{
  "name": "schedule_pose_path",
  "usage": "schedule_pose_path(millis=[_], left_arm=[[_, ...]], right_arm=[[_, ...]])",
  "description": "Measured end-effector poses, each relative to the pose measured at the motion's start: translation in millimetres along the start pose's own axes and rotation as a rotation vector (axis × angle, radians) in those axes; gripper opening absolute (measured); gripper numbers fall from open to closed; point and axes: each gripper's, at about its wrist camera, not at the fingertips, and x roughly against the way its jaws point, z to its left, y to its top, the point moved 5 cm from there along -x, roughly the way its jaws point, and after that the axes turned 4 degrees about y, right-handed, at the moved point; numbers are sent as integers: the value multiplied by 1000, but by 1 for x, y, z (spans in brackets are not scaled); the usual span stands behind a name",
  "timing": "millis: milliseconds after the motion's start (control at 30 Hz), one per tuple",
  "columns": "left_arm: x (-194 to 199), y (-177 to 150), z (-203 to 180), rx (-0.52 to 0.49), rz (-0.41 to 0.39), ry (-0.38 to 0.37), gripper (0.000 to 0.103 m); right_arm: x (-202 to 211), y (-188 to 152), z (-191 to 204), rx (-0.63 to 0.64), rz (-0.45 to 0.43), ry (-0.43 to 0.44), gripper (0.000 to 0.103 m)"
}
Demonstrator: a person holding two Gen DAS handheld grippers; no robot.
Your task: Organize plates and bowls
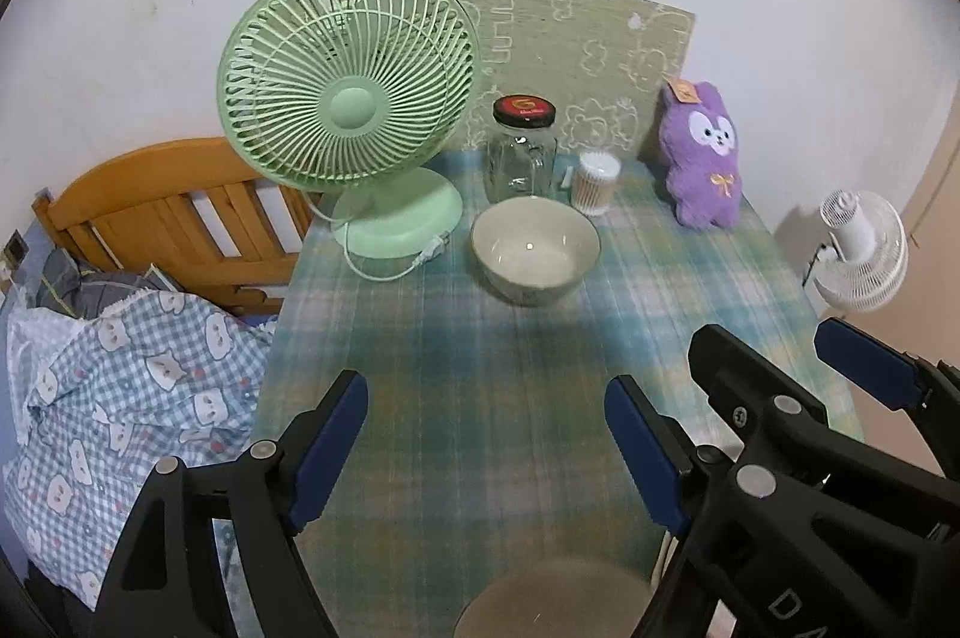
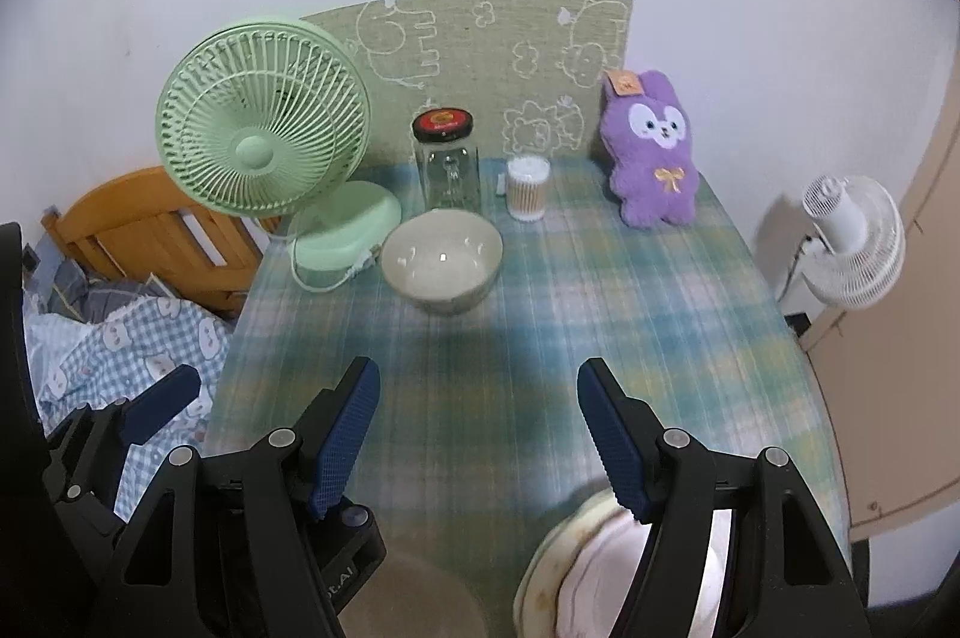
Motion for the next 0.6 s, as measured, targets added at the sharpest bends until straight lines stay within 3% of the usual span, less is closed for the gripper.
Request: schedule_pose_path(millis=[200,433,600], left_arm=[[-30,29,-8,44,12,20,83],[-68,61,-13,58,1,104,81],[-93,72,-12,78,12,113,77]], right_arm=[[-36,36,-13,33,-8,16,72],[-85,69,-23,62,-2,52,72],[-120,85,-29,73,1,63,71]])
